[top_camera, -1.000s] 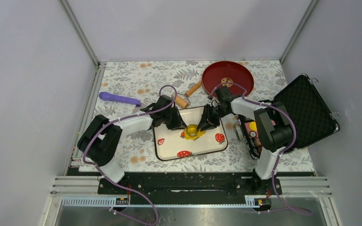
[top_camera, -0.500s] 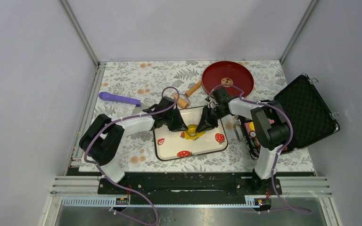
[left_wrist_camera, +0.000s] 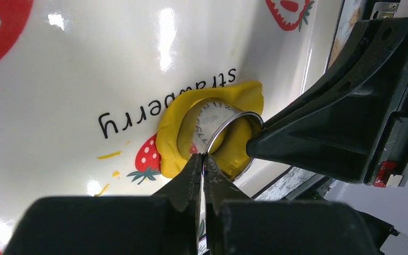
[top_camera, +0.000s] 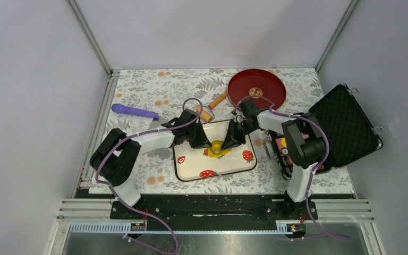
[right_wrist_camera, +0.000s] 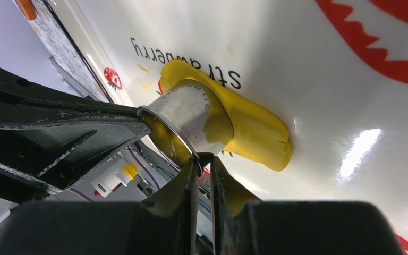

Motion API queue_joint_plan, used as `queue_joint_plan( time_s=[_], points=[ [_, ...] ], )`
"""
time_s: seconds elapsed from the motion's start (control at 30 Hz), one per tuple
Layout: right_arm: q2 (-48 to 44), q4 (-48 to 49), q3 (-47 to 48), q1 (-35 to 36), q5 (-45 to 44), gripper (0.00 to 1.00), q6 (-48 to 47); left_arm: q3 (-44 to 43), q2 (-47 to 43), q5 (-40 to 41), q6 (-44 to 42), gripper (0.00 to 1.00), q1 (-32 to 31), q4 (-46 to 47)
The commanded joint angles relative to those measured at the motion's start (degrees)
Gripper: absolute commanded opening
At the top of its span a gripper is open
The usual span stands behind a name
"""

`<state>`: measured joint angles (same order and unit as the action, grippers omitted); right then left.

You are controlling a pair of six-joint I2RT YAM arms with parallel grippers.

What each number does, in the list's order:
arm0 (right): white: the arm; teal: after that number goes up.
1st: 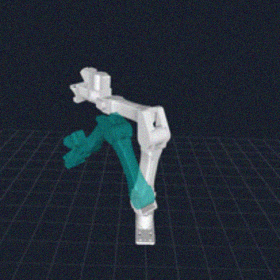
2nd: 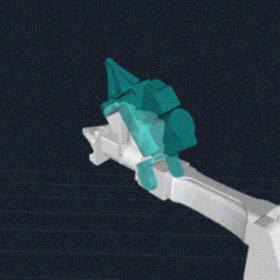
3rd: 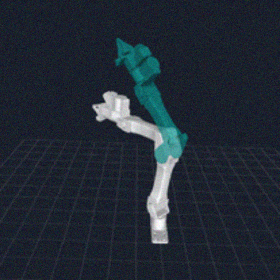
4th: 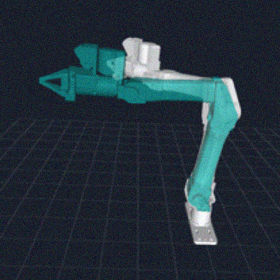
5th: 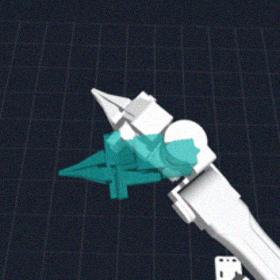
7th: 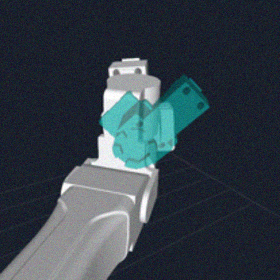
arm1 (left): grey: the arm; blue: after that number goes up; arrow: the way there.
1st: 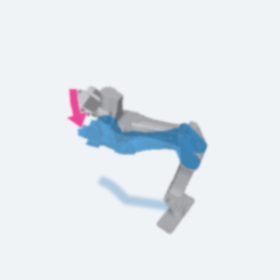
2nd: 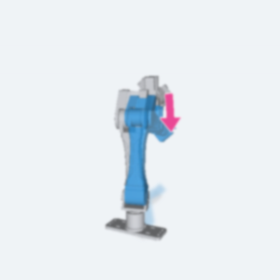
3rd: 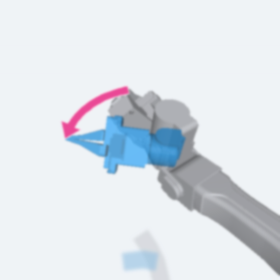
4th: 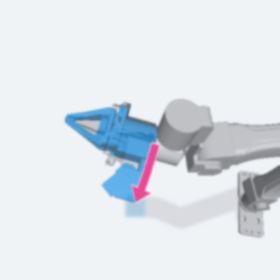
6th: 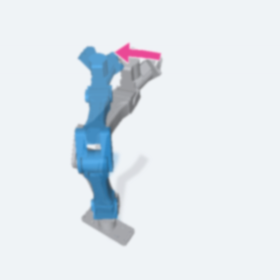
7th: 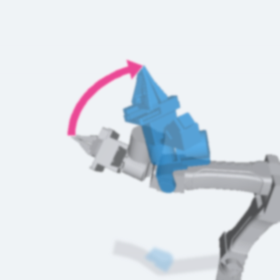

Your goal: Roll out the dumpling wrappers from the dough

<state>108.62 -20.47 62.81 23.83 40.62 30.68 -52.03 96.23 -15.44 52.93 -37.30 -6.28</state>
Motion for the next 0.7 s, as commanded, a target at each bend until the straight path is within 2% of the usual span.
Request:
queue_joint_plan(
  time_s=[0.0,0.1,0.5,0.67],
  points=[
    [1.84,-1.02,1.57,1.21,0.43,0.03,-1.22,0.89,2.78,1.02,0.46,0.0,-0.92,0.4],
    [2.08,-1.97,1.86,1.21,-0.16,0.0,-1.47,1.44,3.59,1.13,0.78,0.0,-1.02,0.39],
    [2.87,-5.51,3.16,2.03,-1.95,0.0,-3.02,4.66,5.3,2.06,3.34,0.0,-1.36,0.19],
    [3.08,-7.35,3.9,2.59,-3.24,0.0,-4.14,4.0,5.16,4.62,3.22,0.0,-1.75,-4.18]
  ],
)
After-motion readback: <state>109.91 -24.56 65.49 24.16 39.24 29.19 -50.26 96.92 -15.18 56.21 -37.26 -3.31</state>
